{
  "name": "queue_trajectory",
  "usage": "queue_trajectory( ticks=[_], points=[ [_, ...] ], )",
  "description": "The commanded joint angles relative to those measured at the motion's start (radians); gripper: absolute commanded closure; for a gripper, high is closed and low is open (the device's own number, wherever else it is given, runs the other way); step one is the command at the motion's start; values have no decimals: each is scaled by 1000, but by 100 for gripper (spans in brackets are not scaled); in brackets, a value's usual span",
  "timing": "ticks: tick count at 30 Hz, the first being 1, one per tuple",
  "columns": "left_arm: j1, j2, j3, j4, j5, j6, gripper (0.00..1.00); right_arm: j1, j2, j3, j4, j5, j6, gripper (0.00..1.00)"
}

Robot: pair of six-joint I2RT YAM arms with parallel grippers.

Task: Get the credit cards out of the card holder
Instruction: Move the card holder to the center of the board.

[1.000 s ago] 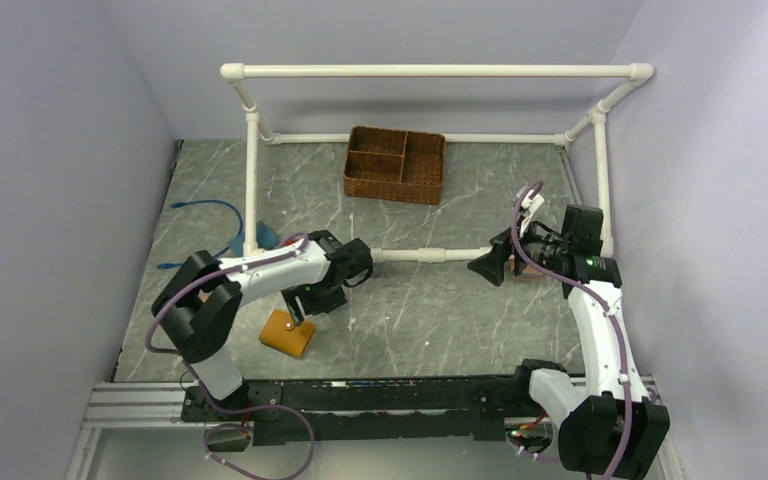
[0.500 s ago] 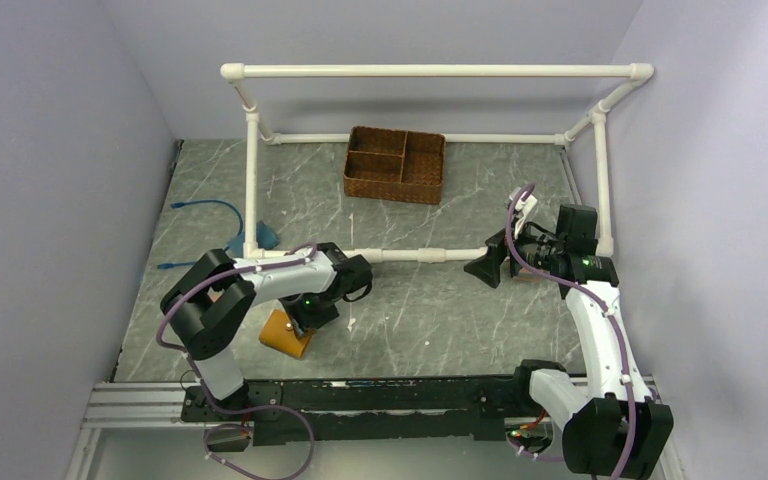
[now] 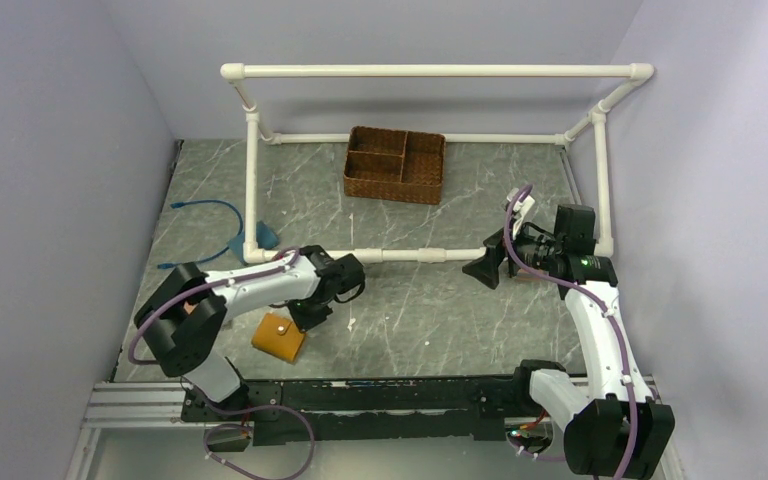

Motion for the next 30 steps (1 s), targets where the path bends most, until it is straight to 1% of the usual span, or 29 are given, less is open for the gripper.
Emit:
queue_trajectory(
  ticks=[1,2,4,5,7,9,11,14,17,20,22,24,29,30],
  points=[
    [-20,-105,33,44,-13,185,100,8,-12,8,0,-17,-33,0],
    [-42,-136,40,82,-6,278,100,11,-13,9,-1,-15,-34,0],
    [-84,-208,37,197,23,409,100,22,-7,13,-6,-12,-40,0],
    [-98,-240,30,275,60,486,100,30,-5,15,-11,-9,-44,0],
    [-107,-298,4,417,142,596,100,38,-2,17,-14,4,-50,0],
    [-111,-294,3,551,223,696,100,40,-4,16,-12,10,-52,0],
    [-116,-229,36,630,288,769,100,40,-6,14,-13,14,-57,0],
    [-134,-61,154,653,340,861,100,39,-9,10,-12,17,-64,0],
    [-167,111,302,599,331,926,100,40,-12,8,-13,20,-73,0],
    [-206,224,413,545,288,960,100,41,-13,8,-15,22,-78,0],
    [-224,259,439,539,277,970,100,41,-11,9,-18,19,-80,0],
    [-234,273,439,555,295,967,100,46,-7,11,-22,17,-84,0],
    [-240,252,381,628,361,954,100,62,6,14,-29,26,-95,0],
    [-240,242,365,650,376,948,98,64,7,14,-31,26,-97,0]
  ],
)
